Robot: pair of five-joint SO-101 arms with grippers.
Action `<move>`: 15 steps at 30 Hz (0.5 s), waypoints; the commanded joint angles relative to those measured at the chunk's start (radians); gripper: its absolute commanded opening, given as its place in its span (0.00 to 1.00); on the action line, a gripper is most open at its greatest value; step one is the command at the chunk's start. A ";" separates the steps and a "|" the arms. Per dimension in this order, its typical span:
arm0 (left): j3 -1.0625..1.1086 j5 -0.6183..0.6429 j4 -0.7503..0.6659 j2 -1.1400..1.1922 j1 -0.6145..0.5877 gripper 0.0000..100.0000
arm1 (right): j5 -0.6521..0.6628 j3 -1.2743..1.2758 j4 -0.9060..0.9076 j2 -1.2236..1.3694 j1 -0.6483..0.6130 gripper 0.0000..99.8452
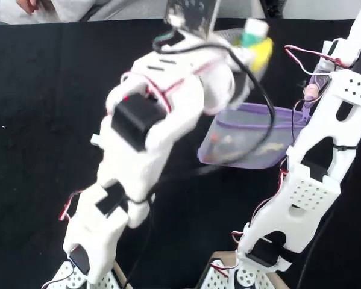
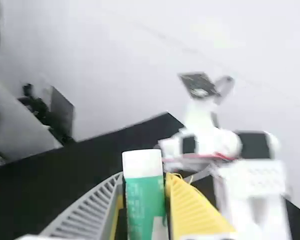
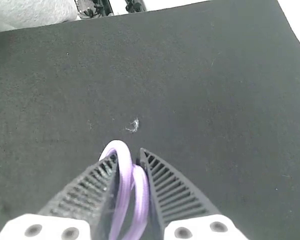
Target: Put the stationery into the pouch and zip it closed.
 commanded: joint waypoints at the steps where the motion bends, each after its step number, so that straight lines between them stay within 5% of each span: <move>1: -0.051 -0.011 0.071 -0.092 0.079 0.03 | 0.000 -0.045 0.002 -0.015 -0.018 0.01; 15: -0.048 -0.002 0.193 -0.193 0.124 0.03 | 0.000 -0.045 0.002 -0.015 -0.012 0.01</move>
